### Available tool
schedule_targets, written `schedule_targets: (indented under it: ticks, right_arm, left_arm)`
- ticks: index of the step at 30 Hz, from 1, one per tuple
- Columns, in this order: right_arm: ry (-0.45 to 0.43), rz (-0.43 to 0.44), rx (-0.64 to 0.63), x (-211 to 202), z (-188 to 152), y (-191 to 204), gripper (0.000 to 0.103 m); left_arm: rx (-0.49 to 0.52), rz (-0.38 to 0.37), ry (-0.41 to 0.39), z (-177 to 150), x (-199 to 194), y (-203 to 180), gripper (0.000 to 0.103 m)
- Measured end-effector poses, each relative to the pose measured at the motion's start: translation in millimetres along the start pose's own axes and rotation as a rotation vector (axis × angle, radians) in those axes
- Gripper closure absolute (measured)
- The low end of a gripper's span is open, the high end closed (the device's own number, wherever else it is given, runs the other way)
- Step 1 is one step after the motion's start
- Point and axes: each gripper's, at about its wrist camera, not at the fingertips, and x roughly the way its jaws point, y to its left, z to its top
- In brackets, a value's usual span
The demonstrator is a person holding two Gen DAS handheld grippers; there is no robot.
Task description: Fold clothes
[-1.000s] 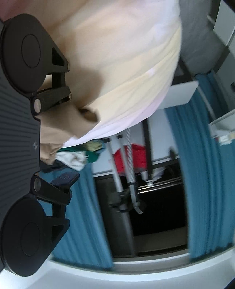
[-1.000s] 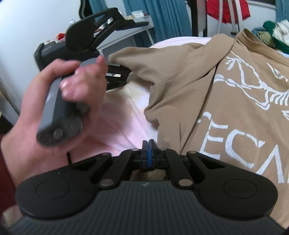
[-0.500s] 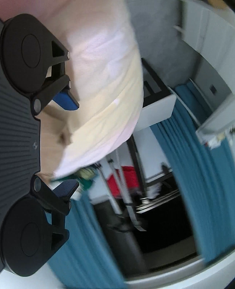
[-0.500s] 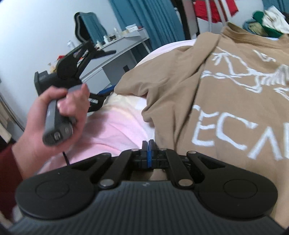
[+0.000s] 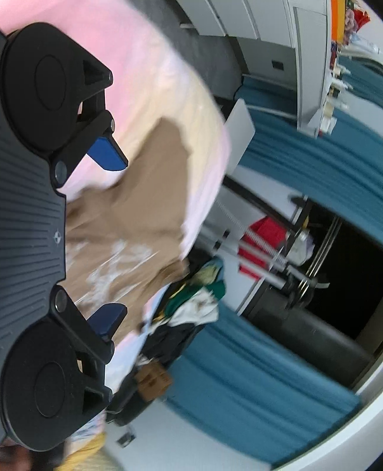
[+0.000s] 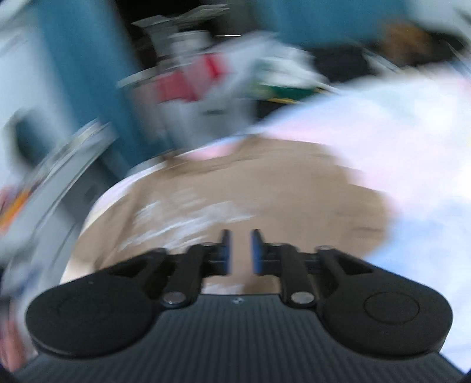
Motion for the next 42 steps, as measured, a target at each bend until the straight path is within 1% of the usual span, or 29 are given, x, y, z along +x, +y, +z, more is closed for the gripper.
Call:
schedule_targets:
  ticks: [2, 5, 6, 7, 9, 10, 13, 14, 15, 16, 17, 19, 22, 24, 26, 27, 28, 31, 33, 35, 37, 39, 41, 42]
  right_arm:
    - [-0.001, -0.013, 0.232, 4, 11, -56, 0.056]
    - [0.006, 0.008, 0.57, 10, 4, -132, 0.056]
    - [0.017, 0.035, 0.657, 15, -1, -150, 0.057]
    - [0.032, 0.076, 0.718, 23, -6, -161, 0.057]
    - [0.068, 0.164, 0.799, 40, -11, -176, 0.057]
    - [0.078, 0.19, 0.815, 47, -12, -180, 0.057]
    - [0.067, 0.164, 0.731, 64, -8, -171, 0.06]
    - [0.074, 0.151, 0.694, 69, -7, -167, 0.068]
    - [0.088, 0.142, 0.662, 74, -6, -163, 0.09]
    - [0.097, 0.122, 0.627, 77, -4, -159, 0.099]
    - [0.082, 0.093, 0.587, 78, 1, -154, 0.099]
    - [0.01, 0.069, 0.521, 73, 16, -148, 0.099]
    - [-0.144, 0.021, 0.428, 52, 48, -134, 0.099]
    - [-0.243, -0.053, 0.326, 41, 69, -123, 0.099]
    - [-0.325, -0.099, 0.231, 37, 83, -117, 0.099]
    - [-0.346, -0.114, 0.21, 37, 87, -118, 0.099]
    - [-0.34, -0.119, 0.227, 42, 84, -126, 0.099]
    - [-0.322, -0.135, 0.278, 57, 78, -148, 0.096]
    - [-0.281, -0.138, 0.329, 71, 75, -161, 0.095]
    - [-0.243, -0.123, 0.403, 73, 69, -175, 0.092]
    - [-0.237, -0.106, 0.479, 67, 61, -183, 0.078]
    - [-0.253, -0.076, 0.546, 56, 53, -184, 0.049]
    - [-0.242, -0.025, 0.627, 46, 45, -183, 0.037]
    - [-0.223, -0.003, 0.658, 42, 42, -181, 0.037]
  left_arm:
    - [0.026, -0.012, 0.032, -21, -5, -19, 0.005]
    - [0.064, -0.03, 0.079, -54, -12, -48, 0.005]
    - [0.077, -0.037, 0.095, -64, -14, -57, 0.005]
    - [0.089, -0.042, 0.11, -74, -16, -66, 0.005]
    - [0.094, -0.049, 0.111, -82, -6, -70, 0.005]
    - [0.095, -0.051, 0.11, -86, -4, -68, 0.005]
    - [0.098, -0.04, 0.122, -91, 8, -68, 0.005]
    - [0.091, -0.034, 0.123, -91, 11, -65, 0.005]
    - [0.083, -0.029, 0.124, -90, 14, -63, 0.005]
    - [0.076, -0.023, 0.124, -90, 17, -61, 0.005]
    - [0.069, -0.018, 0.125, -89, 19, -58, 0.005]
    - [0.046, -0.018, 0.119, -85, 18, -53, 0.005]
    - [0.03, -0.022, 0.106, -84, 17, -50, 0.005]
    - [0.039, -0.019, 0.102, -84, 18, -52, 0.005]
    - [0.051, -0.019, 0.108, -84, 22, -53, 0.005]
    - [0.057, -0.02, 0.115, -86, 25, -54, 0.005]
    - [0.062, -0.02, 0.123, -87, 28, -55, 0.005]
    - [0.087, -0.011, 0.139, -89, 36, -57, 0.005]
    - [0.106, -0.002, 0.147, -90, 42, -59, 0.005]
    - [0.111, -0.001, 0.15, -91, 42, -59, 0.005]
    - [0.113, 0.0, 0.151, -91, 42, -60, 0.005]
    - [0.118, 0.002, 0.151, -92, 40, -61, 0.005]
    - [0.117, 0.0, 0.148, -91, 37, -61, 0.005]
    - [0.112, -0.002, 0.146, -91, 36, -61, 0.005]
